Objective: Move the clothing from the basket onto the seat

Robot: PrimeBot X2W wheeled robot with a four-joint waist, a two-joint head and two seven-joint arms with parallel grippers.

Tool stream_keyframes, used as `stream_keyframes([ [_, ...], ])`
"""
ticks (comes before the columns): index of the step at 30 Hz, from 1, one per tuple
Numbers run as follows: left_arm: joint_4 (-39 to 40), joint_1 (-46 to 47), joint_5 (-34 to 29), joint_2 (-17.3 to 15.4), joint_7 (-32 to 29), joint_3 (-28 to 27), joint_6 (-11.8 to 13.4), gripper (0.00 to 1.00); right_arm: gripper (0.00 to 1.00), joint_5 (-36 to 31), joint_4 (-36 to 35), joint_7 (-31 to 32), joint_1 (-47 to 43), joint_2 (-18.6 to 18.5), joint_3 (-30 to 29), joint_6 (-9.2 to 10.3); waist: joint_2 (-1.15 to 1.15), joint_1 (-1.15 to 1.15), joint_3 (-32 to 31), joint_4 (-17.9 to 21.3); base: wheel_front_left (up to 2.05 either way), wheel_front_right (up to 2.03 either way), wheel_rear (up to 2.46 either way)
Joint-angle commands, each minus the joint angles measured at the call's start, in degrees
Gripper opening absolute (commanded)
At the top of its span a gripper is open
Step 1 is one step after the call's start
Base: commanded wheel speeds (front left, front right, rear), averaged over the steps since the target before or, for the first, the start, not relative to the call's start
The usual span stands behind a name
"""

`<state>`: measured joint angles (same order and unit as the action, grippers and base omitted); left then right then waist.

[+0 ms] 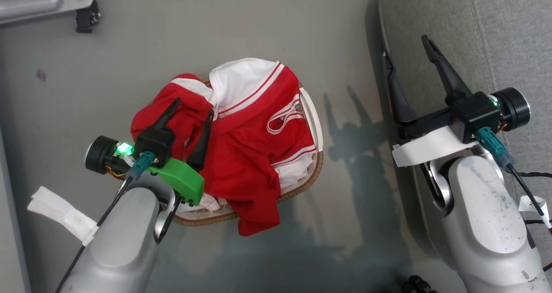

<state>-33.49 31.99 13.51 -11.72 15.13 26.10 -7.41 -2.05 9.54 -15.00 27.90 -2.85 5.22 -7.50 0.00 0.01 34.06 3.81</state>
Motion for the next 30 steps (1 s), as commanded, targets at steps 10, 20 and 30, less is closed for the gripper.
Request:
stream_keyframes([
  [10, -4.3, 9.4, 4.5, -3.5, 0.0, 12.5, -0.1, 1.00, 1.00, 0.5, -3.8, -0.3, 3.0, -0.1, 1.9, 0.02, 0.00, -0.01, 12.7, 4.6, 0.00, 0.00, 0.00],
  [20, -9.9, 18.3, 9.2, -6.6, 0.0, 22.8, -0.1, 1.00, 1.00, 1.4, -5.7, -0.3, 5.4, -0.1, 4.5, 0.02, 0.00, -0.01, 18.5, 6.7, 0.00, 0.00, 0.00],
  [30, -19.5, 24.5, 14.4, -7.8, 0.0, 32.4, -0.1, 1.00, 1.00, 2.6, -6.8, -0.3, 5.4, -0.1, 6.1, 0.02, 0.00, -0.01, 20.7, 8.4, 0.00, 0.00, 0.00],
])
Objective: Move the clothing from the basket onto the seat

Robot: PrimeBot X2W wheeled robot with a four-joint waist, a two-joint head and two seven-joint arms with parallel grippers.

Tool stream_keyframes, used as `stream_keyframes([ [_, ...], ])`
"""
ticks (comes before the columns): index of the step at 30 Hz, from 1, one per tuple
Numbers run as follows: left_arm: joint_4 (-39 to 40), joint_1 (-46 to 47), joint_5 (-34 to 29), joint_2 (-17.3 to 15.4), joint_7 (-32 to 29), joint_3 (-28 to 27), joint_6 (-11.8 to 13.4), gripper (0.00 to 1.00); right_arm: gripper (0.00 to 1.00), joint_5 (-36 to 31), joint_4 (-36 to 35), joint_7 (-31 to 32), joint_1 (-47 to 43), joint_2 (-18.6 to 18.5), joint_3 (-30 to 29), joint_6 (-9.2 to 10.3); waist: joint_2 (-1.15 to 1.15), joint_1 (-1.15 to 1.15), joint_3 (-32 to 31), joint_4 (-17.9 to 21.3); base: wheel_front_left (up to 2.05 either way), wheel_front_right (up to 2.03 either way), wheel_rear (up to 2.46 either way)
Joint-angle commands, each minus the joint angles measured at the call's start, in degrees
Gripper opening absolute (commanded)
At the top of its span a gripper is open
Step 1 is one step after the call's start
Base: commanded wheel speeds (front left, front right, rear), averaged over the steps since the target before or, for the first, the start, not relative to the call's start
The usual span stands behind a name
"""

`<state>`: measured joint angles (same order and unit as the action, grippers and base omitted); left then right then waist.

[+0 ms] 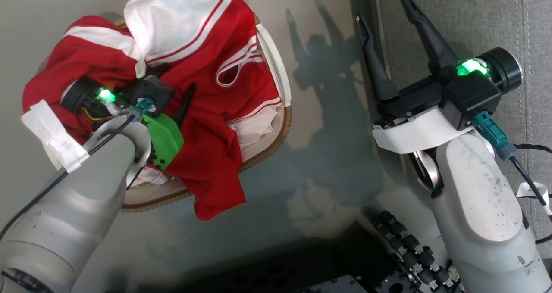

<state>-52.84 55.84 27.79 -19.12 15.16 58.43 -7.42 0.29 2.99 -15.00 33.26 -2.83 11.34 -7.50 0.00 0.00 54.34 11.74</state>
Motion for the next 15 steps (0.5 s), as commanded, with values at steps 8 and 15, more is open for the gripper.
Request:
stream_keyframes([
  [8, -6.0, 1.4, 7.1, 1.5, -0.3, 8.5, -0.1, 0.00, 1.00, 0.9, 0.7, -0.3, -0.1, -0.2, 0.4, 0.02, 0.00, 0.00, -0.7, 0.7, 0.00, 0.00, 0.00],
  [15, -3.5, -0.3, 11.8, 2.6, 0.0, 9.6, -0.1, 0.00, 1.00, 0.8, 2.6, -0.3, -0.7, -0.2, -0.1, 0.02, 0.00, 0.00, -5.5, -0.6, 0.00, 0.00, 0.00],
])
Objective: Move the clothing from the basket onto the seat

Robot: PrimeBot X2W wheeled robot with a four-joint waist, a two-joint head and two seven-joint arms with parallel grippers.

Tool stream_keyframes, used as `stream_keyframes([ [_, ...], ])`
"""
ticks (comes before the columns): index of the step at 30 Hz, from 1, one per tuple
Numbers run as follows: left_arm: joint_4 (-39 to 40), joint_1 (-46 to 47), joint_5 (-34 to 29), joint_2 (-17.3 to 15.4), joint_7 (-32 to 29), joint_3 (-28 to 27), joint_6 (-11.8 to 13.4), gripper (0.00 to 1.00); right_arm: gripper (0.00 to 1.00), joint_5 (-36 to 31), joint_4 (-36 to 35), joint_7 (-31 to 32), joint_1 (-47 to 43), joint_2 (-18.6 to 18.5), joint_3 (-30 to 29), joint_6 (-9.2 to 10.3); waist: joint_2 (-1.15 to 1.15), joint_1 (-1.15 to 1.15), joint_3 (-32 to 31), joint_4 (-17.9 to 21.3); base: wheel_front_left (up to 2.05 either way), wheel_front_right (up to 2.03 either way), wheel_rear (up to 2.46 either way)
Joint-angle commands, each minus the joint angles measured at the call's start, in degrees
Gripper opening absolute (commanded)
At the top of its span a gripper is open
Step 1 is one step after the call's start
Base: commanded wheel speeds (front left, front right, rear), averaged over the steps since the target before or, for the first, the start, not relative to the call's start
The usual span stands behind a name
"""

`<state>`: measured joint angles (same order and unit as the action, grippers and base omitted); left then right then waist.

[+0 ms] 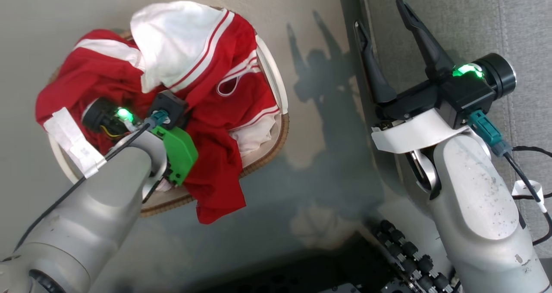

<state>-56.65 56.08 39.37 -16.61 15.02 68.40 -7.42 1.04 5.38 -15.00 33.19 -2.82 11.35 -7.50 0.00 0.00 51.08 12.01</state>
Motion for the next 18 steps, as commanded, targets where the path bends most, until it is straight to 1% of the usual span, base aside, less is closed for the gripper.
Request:
stream_keyframes([
  [1, 1.1, -0.9, 0.5, 0.1, 0.2, -1.0, -0.1, 0.00, 1.00, -0.1, 0.6, -0.3, -0.9, -0.2, -0.2, 0.02, 0.00, 0.00, -3.1, -1.2, 0.00, 0.00, 0.00],
  [5, 5.1, -3.4, -1.8, 0.1, 0.1, -6.0, 0.3, 0.00, 1.00, -0.4, 2.0, -0.3, -1.9, -0.2, -0.6, 0.02, 0.00, 0.00, -7.5, -2.5, 0.00, 0.00, 0.00],
  [6, 6.3, -4.4, -2.8, 0.3, 0.1, -7.6, 0.5, 0.00, 1.00, -0.5, 2.4, -0.3, -2.3, -0.2, -0.8, 0.02, 0.00, 0.00, -8.7, -3.0, 0.00, 0.00, 0.00],
  [7, 8.7, -6.6, -4.5, 0.7, 0.1, -10.6, 1.0, 0.00, 1.00, -0.8, 3.3, -0.3, -2.9, -0.2, -0.9, 0.02, 0.00, 0.00, -11.2, -3.8, 0.00, 0.00, 0.00],
  [11, 13.5, -11.3, -8.6, 1.4, 0.1, -16.6, 1.6, 0.00, 1.00, -1.4, 5.2, -0.3, -4.7, -0.2, -1.4, 0.02, 0.00, 0.00, -16.5, -5.5, 0.00, 0.00, 0.00],
  [12, 15.9, -14.0, -10.8, 2.2, 0.1, -19.5, 1.7, 0.00, 1.00, -1.4, 6.0, -0.3, -5.6, -0.2, -1.6, 0.03, 0.00, 0.00, -19.1, -6.3, 0.00, 0.00, 0.00],
  [16, 19.8, -19.0, -14.3, 3.8, 0.1, -24.9, 1.6, 0.00, 1.00, -1.3, 7.6, -0.3, -8.0, -0.2, -1.6, 0.03, 0.00, 0.00, -24.4, -7.7, 0.00, 0.00, 0.00],
  [18, 22.6, -22.7, -16.6, 5.2, 0.2, -28.4, 1.1, 0.00, 1.00, -1.0, 8.7, -0.3, -9.7, -0.2, -1.5, 0.03, 0.00, 0.00, -27.9, -8.6, 0.00, 0.00, 0.00],
])
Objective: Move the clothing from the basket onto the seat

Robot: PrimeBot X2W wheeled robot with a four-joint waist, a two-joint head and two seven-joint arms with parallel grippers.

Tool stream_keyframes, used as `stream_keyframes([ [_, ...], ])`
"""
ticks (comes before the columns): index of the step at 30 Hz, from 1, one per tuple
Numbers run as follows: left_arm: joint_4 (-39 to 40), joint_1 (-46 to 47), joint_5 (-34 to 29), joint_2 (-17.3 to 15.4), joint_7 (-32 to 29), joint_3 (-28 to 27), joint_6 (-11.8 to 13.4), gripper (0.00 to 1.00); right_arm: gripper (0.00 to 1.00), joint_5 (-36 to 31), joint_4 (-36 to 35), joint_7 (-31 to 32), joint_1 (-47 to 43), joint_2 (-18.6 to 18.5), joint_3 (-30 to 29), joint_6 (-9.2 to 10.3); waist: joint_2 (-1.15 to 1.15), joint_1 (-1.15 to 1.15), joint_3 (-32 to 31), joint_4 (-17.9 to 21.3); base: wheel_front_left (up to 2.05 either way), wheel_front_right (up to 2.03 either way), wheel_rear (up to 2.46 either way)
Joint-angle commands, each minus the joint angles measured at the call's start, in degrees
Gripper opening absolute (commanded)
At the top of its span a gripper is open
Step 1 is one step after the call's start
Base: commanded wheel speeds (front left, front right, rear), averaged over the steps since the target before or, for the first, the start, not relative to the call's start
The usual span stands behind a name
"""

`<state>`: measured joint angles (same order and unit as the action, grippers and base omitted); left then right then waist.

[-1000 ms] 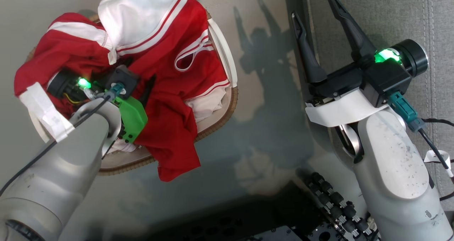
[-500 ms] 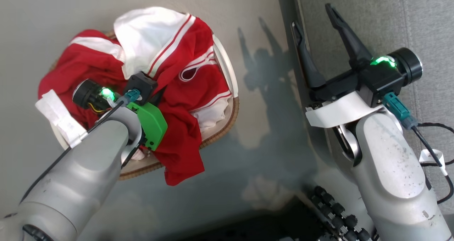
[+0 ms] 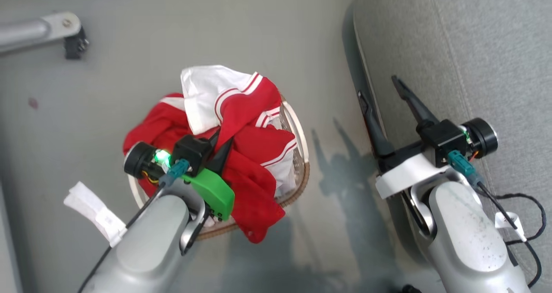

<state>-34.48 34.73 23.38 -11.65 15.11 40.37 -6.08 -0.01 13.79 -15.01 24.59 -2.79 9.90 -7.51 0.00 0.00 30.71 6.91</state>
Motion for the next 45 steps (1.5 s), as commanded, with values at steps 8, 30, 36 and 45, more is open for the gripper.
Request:
stream_keyframes([
  [8, 7.1, -8.4, -5.3, 3.3, 0.1, -8.0, -1.0, 0.00, 1.00, 0.7, 2.5, -0.3, -5.4, -0.2, 0.2, 0.04, 0.00, 0.00, -15.5, -5.0, 0.00, 0.00, 0.00],
  [30, 14.1, -18.0, -7.3, 6.7, 0.1, -15.3, -1.5, 0.00, 1.00, 3.2, 6.9, -0.3, -18.6, -0.2, 2.5, 0.04, 0.00, 0.00, -30.2, -7.8, 0.00, 0.00, 0.00],
  [36, 14.8, -19.2, -6.6, 7.3, 0.1, -15.5, -1.5, 0.00, 1.00, 3.9, 8.0, -0.3, -19.9, -0.2, 4.5, 0.04, 0.00, 0.00, -31.5, -8.8, 0.00, 0.00, 0.00],
  [45, 16.3, -17.8, -6.2, 7.9, 0.1, -13.3, -1.5, 0.00, 1.00, 6.7, 11.1, -0.2, -14.0, -1.6, 18.4, 0.04, 0.00, 0.00, -31.2, -11.8, 0.00, 0.00, 0.00],
])
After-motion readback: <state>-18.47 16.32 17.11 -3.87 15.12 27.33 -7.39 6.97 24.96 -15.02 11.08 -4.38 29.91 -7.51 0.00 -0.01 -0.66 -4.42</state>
